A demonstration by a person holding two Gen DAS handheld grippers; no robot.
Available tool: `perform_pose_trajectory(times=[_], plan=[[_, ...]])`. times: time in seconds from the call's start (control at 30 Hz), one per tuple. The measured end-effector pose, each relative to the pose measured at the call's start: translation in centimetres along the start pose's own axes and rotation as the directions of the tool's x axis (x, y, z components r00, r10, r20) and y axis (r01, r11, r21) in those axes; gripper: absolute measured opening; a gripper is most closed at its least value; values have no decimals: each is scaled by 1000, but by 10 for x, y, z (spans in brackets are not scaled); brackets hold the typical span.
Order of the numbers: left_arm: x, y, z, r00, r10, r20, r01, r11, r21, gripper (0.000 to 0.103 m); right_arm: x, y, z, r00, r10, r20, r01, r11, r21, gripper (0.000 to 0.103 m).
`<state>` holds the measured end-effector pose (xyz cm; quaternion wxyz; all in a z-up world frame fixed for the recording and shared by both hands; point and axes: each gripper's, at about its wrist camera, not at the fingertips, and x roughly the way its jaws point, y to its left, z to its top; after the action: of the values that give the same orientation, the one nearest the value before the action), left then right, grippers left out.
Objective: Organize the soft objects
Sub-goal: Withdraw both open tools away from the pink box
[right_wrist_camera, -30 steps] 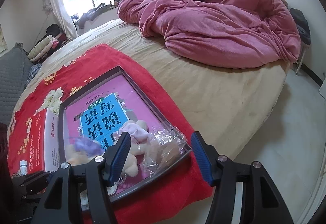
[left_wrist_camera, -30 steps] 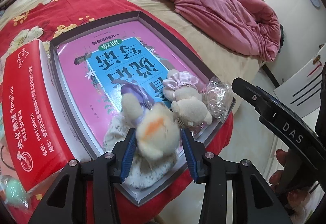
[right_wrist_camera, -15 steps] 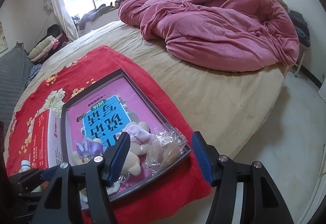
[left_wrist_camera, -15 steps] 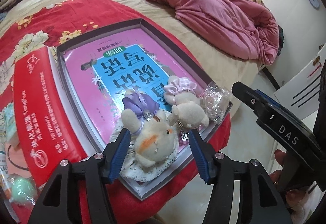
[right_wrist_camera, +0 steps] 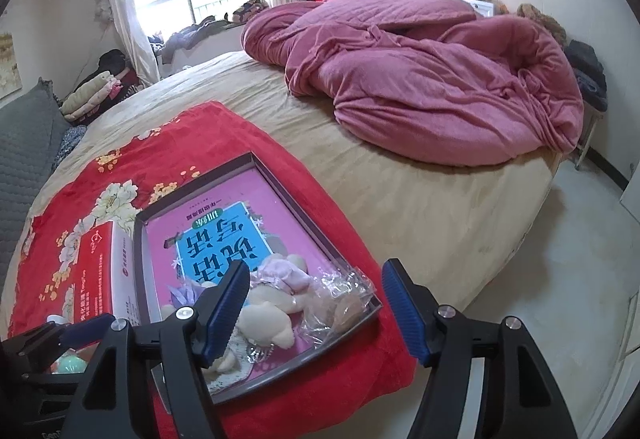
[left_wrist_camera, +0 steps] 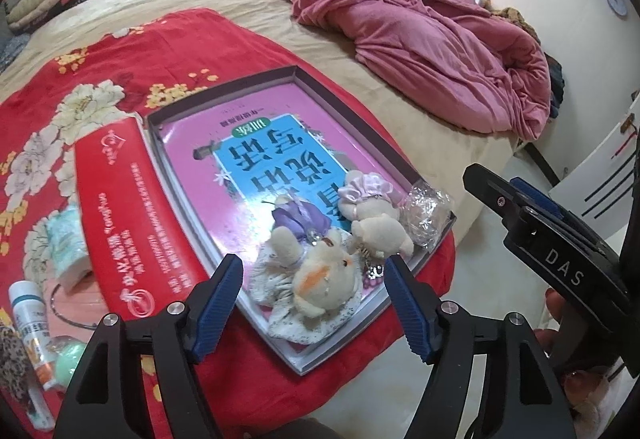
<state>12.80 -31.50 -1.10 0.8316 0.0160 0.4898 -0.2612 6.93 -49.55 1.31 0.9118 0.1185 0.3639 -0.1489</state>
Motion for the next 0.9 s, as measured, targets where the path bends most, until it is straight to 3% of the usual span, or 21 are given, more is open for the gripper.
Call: perform_pose_trajectory(times=[0.9], plan=[[-84,51,-20,995,34,95,-27,996,-81,77,-45,67,5,998,58,40,-53,993,-104,74]])
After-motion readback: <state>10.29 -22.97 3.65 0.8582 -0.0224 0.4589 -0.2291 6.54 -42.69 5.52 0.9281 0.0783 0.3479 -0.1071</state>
